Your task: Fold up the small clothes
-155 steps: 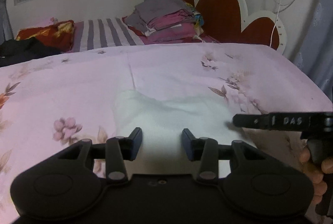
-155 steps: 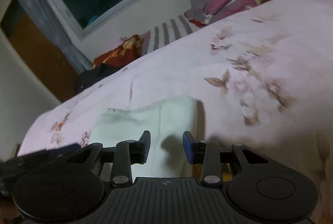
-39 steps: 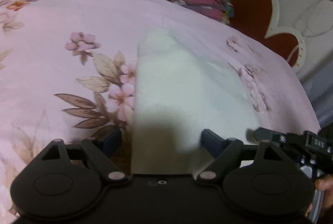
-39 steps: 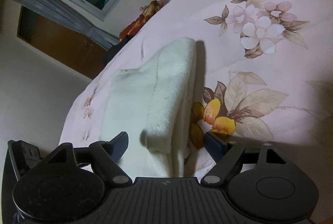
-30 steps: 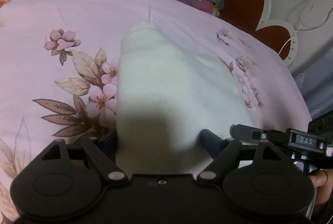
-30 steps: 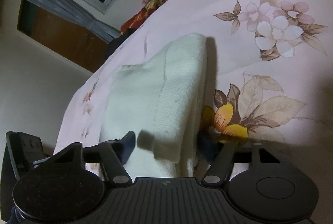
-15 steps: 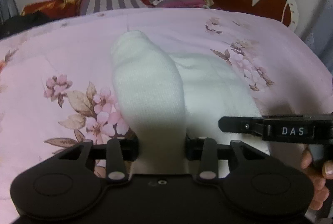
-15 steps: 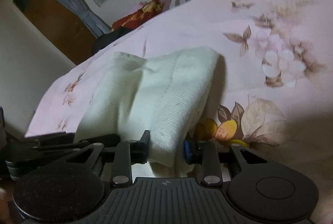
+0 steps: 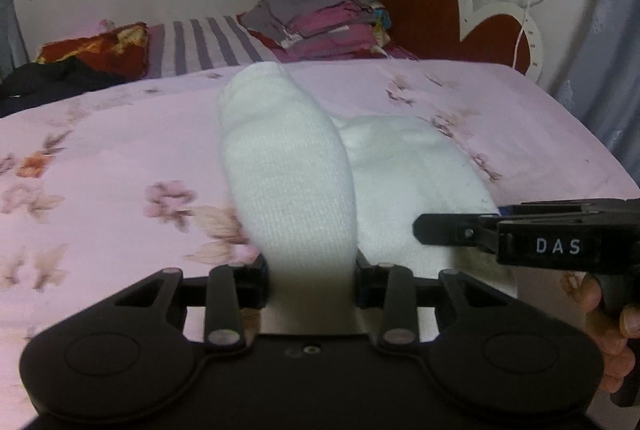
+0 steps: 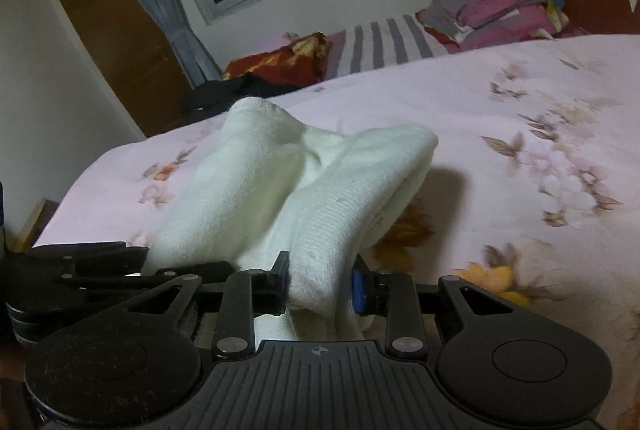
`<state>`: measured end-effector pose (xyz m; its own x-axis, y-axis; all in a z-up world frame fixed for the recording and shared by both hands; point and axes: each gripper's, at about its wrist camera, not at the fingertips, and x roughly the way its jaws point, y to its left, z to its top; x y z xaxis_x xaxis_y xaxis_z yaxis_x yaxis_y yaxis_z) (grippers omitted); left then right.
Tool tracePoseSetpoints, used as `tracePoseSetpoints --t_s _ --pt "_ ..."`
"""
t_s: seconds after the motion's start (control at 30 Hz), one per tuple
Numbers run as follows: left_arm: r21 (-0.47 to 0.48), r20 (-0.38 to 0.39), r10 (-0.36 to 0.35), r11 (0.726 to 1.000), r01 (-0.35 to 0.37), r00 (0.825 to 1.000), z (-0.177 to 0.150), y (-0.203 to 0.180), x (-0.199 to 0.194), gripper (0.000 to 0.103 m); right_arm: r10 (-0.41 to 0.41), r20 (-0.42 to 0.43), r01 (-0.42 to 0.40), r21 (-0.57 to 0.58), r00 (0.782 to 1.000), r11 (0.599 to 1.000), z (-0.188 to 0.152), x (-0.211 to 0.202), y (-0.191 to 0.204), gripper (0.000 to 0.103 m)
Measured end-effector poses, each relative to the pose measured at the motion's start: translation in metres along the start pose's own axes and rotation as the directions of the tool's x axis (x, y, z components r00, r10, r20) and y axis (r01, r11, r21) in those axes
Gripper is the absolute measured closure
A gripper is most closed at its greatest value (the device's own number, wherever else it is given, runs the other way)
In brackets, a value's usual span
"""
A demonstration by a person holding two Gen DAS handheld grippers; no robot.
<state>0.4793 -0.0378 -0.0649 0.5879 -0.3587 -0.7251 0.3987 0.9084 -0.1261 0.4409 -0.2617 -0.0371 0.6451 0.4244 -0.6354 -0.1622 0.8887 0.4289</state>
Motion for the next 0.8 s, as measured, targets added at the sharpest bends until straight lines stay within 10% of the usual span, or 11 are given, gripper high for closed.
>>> tracePoseSetpoints --t_s 0.47,0.8 --pt "-0.056 0.012 0.05 0.997 -0.049 0.999 -0.031 0.121 -0.07 0.068 0.076 -0.024 -0.077 -0.049 0.997 0.996 -0.017 0.054 0.142 0.074" --pt "-0.188 -0.047 -0.013 0.982 0.004 0.999 -0.075 0.192 -0.059 0.063 0.071 -0.104 -0.073 -0.015 0.992 0.997 -0.05 0.118 0.168 0.074"
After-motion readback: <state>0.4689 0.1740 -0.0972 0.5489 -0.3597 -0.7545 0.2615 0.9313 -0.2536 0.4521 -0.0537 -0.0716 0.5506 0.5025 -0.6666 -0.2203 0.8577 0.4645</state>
